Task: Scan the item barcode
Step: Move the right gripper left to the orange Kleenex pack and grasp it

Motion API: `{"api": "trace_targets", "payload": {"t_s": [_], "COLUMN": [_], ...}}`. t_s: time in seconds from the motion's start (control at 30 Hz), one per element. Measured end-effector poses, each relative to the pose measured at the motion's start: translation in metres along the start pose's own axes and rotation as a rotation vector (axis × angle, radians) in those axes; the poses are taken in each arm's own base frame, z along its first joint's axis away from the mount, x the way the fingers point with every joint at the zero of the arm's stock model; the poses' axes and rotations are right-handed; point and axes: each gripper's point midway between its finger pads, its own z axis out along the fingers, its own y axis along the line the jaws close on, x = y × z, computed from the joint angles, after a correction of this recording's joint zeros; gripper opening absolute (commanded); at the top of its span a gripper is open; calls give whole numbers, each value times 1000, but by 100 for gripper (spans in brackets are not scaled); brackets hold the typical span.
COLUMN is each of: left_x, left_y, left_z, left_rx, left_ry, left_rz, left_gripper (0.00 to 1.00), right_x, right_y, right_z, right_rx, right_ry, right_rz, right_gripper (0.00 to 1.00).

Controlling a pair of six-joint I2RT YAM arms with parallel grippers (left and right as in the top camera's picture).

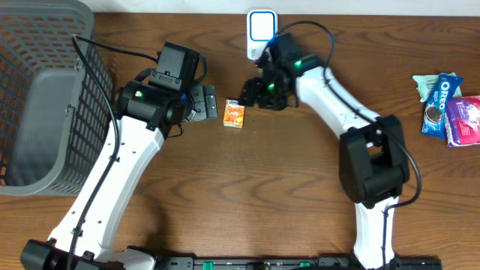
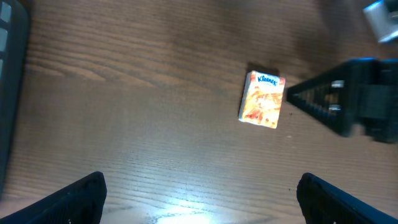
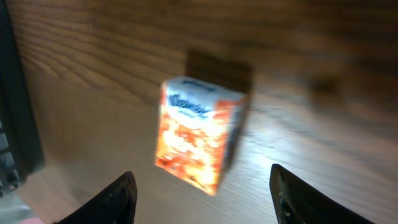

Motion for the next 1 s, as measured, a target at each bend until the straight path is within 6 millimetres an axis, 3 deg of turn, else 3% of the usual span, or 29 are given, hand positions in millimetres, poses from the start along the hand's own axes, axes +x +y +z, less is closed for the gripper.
{"api": "trace_targets", "payload": {"t_s": [0.07, 0.2, 0.3, 0.57, 0.67, 0.77, 0.9, 1.0], "left_x": [0, 0, 0, 0, 0, 0, 0, 0], "left_y": [0, 0, 0, 0, 0, 0, 0, 0], "left_z": [0, 0, 0, 0, 0, 0, 0, 0], "left_rx": [0, 0, 0, 0, 0, 0, 0, 0], "left_ry": [0, 0, 0, 0, 0, 0, 0, 0], "left_rz": [0, 0, 0, 0, 0, 0, 0, 0], "left_gripper": [98, 98, 98, 98, 98, 98, 98, 98], "right_x": [6, 20, 22, 14, 15, 15, 18, 27], "right_y": [11, 11, 8, -10, -17, -14, -20, -37], "right_z": [15, 29, 30, 35, 50, 50, 46, 31], "right_rx": [-10, 43, 72, 155, 156, 144, 168, 247], "right_ry": [-12, -5, -13, -63, -50, -48, -27, 0], "right_rz": [55, 140, 168, 200, 211, 210, 219, 235], "right_gripper": [66, 62, 54, 45, 18, 1, 1, 1]}}
